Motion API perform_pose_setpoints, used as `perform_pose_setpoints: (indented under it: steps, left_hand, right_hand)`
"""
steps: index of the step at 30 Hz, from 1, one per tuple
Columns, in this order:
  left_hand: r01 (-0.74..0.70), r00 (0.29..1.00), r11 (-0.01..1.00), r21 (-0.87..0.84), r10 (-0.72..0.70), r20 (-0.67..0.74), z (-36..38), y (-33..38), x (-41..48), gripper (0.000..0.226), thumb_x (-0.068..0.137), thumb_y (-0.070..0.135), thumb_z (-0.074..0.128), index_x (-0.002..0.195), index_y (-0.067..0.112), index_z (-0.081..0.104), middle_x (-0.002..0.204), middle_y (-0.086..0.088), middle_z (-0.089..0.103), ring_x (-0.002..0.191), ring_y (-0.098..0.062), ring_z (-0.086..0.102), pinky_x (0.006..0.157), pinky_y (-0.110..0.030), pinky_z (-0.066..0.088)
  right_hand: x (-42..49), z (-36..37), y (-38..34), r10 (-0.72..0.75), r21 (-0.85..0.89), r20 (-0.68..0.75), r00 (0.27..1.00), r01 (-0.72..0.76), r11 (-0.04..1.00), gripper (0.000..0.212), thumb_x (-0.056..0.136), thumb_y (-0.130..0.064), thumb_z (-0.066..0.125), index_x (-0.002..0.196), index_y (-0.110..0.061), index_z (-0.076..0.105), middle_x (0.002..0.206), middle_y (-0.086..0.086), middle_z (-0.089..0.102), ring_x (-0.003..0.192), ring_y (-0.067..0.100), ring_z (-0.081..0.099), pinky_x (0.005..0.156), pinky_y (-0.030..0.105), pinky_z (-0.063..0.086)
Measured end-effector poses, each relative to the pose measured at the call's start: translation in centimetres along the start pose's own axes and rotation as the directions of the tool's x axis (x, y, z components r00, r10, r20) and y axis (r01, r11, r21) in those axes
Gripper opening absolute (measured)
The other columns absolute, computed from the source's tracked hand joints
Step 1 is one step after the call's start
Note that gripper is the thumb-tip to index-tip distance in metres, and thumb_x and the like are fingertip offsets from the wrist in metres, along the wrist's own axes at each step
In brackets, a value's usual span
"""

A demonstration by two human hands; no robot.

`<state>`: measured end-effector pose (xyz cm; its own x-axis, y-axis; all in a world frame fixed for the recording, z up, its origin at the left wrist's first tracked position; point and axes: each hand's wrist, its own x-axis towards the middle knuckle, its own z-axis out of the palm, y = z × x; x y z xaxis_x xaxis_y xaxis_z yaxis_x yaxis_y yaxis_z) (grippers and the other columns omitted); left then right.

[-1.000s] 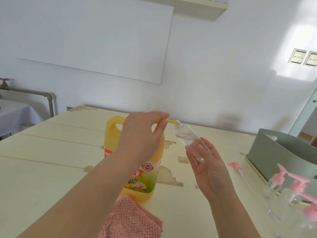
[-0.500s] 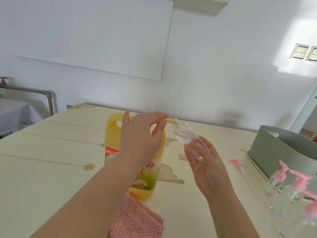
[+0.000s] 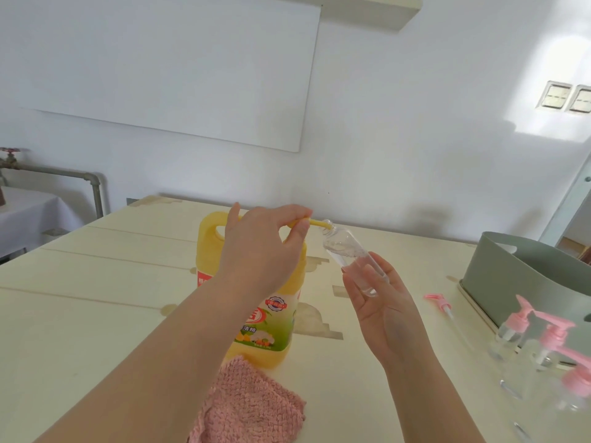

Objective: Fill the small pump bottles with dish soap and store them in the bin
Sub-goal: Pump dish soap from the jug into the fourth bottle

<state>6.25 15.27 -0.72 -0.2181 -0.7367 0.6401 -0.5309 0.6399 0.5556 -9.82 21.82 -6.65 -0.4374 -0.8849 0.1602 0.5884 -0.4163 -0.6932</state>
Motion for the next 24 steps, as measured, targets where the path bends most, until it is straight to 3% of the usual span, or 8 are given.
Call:
perform_pose_setpoints:
  steps: [3,7,13,18,24]
  left_hand:
    - [-0.060,0.998,0.998,-0.005,0.060,-0.008,-0.1,0.1,0.2,0.032,0.098,0.043,0.035,0.116,0.039,0.061,0.113,0.029,0.057,0.113,-0.005,0.049,0.116,-0.036,-0.001]
    - [-0.164,0.981,0.983,0.077,0.171,-0.089,0.8,-0.4,0.1,0.050,0.095,0.048,0.022,0.116,0.032,0.064,0.126,0.019,0.058,0.127,-0.010,0.041,0.115,-0.041,0.005]
    - [-0.169,0.973,0.984,0.063,0.176,-0.151,2.2,-1.3,-0.4,0.040,0.093,0.040,0.032,0.108,0.030,0.067,0.116,0.017,0.064,0.118,-0.013,0.051,0.111,-0.046,0.020]
    - [-0.163,0.971,0.985,0.051,0.169,-0.169,2.6,-1.8,-0.8,0.035,0.092,0.038,0.035,0.106,0.032,0.067,0.107,0.019,0.066,0.109,-0.005,0.053,0.114,-0.041,0.013]
    - [-0.139,0.979,0.987,0.084,0.150,-0.140,2.4,-1.6,-1.0,0.035,0.093,0.039,0.035,0.109,0.034,0.066,0.111,0.019,0.065,0.112,-0.005,0.053,0.115,-0.039,0.009]
  right_hand:
    - [0.1,0.1,-0.4,-0.012,-0.005,0.010,1.000,0.012,1.000,0.034,0.073,-0.009,0.063,0.107,-0.008,0.059,0.117,0.010,0.062,0.098,0.022,0.066,0.080,0.027,0.058]
    - [0.2,0.1,-0.4,-0.011,0.006,0.013,1.000,0.011,1.000,0.034,0.073,-0.009,0.063,0.107,-0.008,0.058,0.115,0.010,0.063,0.097,0.021,0.068,0.079,0.027,0.058]
    - [0.6,-0.4,0.5,-0.001,0.032,0.008,1.000,0.001,0.999,0.042,0.065,-0.013,0.076,0.104,-0.008,0.062,0.117,0.011,0.063,0.096,0.022,0.068,0.076,0.028,0.058]
    - [0.7,-0.7,0.8,0.004,0.025,-0.002,1.000,-0.004,1.000,0.032,0.073,-0.008,0.064,0.105,-0.008,0.060,0.111,0.009,0.063,0.090,0.020,0.070,0.079,0.028,0.058]
    - [0.3,-0.5,0.6,0.007,0.006,-0.001,1.000,-0.007,1.000,0.037,0.070,-0.011,0.069,0.105,-0.008,0.059,0.108,0.009,0.066,0.090,0.021,0.069,0.075,0.027,0.058]
